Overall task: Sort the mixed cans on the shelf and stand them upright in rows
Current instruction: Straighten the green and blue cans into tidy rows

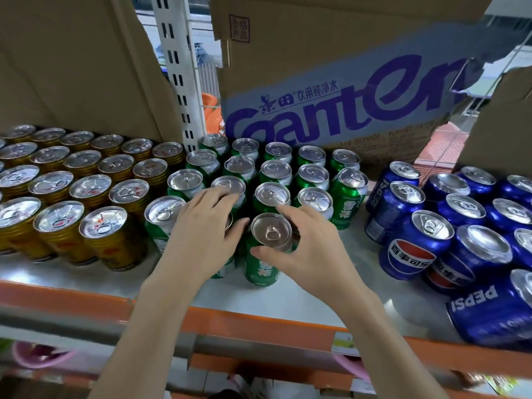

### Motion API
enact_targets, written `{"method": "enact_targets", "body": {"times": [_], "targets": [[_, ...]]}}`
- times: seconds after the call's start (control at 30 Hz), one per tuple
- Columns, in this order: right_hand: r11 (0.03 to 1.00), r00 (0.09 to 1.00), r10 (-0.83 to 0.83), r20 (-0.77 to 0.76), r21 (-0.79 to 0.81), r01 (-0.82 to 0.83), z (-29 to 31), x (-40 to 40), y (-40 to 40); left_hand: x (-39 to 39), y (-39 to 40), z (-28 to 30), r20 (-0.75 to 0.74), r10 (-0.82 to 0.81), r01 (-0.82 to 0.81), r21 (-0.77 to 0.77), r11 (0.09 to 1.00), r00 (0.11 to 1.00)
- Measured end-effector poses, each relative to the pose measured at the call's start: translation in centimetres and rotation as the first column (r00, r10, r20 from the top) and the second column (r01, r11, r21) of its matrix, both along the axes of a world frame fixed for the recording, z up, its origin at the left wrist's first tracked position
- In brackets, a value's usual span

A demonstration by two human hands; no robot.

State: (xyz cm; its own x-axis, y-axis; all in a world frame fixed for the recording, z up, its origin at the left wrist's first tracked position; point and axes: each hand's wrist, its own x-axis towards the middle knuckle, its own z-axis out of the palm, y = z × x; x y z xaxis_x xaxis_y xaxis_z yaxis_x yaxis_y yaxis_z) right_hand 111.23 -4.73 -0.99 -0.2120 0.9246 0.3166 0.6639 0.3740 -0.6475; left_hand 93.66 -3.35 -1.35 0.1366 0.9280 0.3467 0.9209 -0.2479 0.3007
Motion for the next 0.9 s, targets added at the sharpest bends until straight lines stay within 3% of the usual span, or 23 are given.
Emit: {"method": "enact_targets", "body": {"times": [0.17, 0.33, 0.57, 0.77, 0.9], "targets": [[0.997, 0.997, -0.069, 0.023, -0.023, 0.069, 1.2, 2.4, -1.1, 0.8, 0.0, 0.2, -0.014, -0.023, 0.024, 0.038, 0.999, 1.000], [0.981, 0.984, -0.174, 0.046, -0.073, 0.177, 1.9, 6.5, -2.2, 3.8, 0.9, 1.1, 0.026, -0.145, 0.142, 0.069, 0.987, 0.989], [0.926, 0.925, -0.368, 0.098, -0.049, 0.374, 2.2, 9.8, 0.1, 6.9, 4.2, 0.5, -0.034, -0.259, 0.258, -0.039, 0.965, 0.965], [0.925, 0.925, -0.374, 0.063, -0.054, 0.377, 1.8, 9.0, 3.4, 6.7, 4.1, -1.4, -0.084, -0.219, 0.227, 0.105, 0.968, 0.972], [0.930, 0.934, -0.357, 0.024, -0.084, 0.358, 0.4, 8.9, 3.6, 6.5, 4.0, -1.7, -0.147, -0.200, 0.219, 0.124, 0.968, 0.969]]}}
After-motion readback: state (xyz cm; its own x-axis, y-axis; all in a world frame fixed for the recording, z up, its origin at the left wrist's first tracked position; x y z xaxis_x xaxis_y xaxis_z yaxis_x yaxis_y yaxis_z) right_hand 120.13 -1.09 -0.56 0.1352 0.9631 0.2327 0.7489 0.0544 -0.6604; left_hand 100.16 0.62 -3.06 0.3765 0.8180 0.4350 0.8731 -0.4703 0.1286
